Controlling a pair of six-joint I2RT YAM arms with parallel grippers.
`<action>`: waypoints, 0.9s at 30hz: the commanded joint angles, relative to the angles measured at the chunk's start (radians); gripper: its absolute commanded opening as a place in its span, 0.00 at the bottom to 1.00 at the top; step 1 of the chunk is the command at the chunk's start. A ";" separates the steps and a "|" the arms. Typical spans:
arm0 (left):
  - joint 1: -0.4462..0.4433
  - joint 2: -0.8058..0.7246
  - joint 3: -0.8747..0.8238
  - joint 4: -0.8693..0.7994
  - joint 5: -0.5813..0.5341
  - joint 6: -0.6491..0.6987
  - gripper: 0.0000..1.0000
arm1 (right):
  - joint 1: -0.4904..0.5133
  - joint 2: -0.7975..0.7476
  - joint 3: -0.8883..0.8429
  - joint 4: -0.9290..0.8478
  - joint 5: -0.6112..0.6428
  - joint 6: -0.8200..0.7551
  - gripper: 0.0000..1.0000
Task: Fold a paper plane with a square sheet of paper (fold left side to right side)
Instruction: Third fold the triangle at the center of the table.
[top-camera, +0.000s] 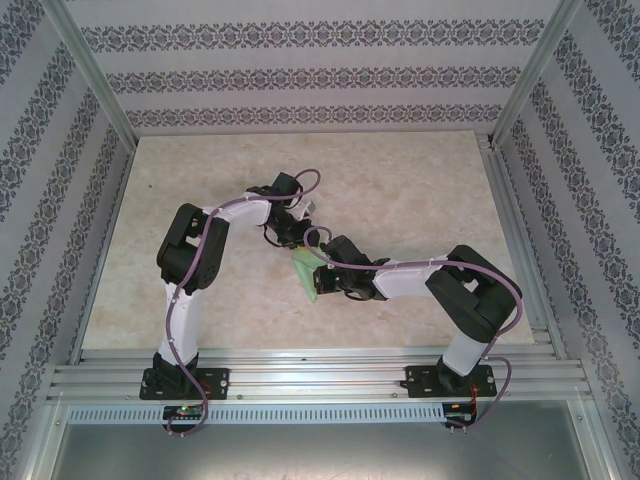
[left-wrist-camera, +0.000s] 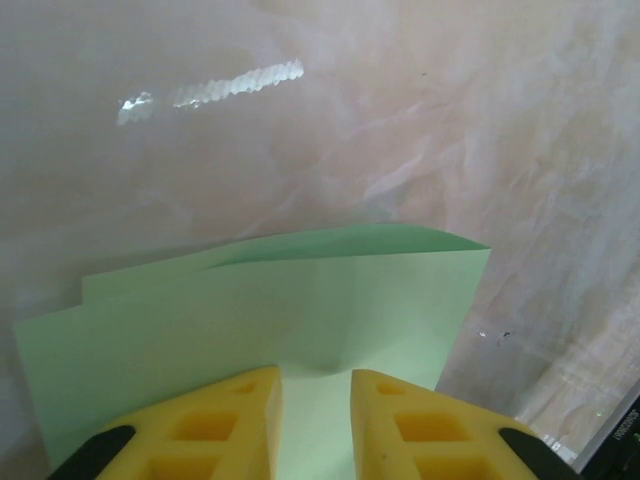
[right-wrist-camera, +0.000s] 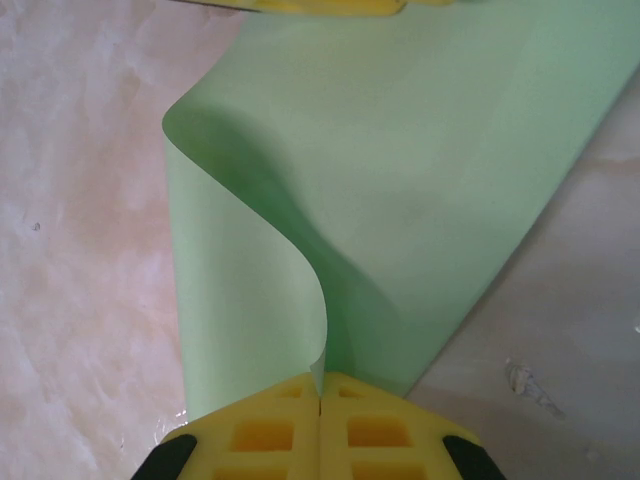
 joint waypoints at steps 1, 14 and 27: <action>0.017 -0.030 0.075 -0.098 -0.034 0.055 0.30 | 0.018 0.040 -0.004 -0.073 0.002 0.009 0.00; 0.152 -0.328 -0.123 -0.043 0.006 0.040 0.29 | 0.024 0.050 -0.003 -0.074 -0.005 0.003 0.00; 0.025 -0.540 -0.625 0.385 0.095 -0.220 0.12 | 0.025 0.054 -0.007 -0.082 -0.005 -0.008 0.00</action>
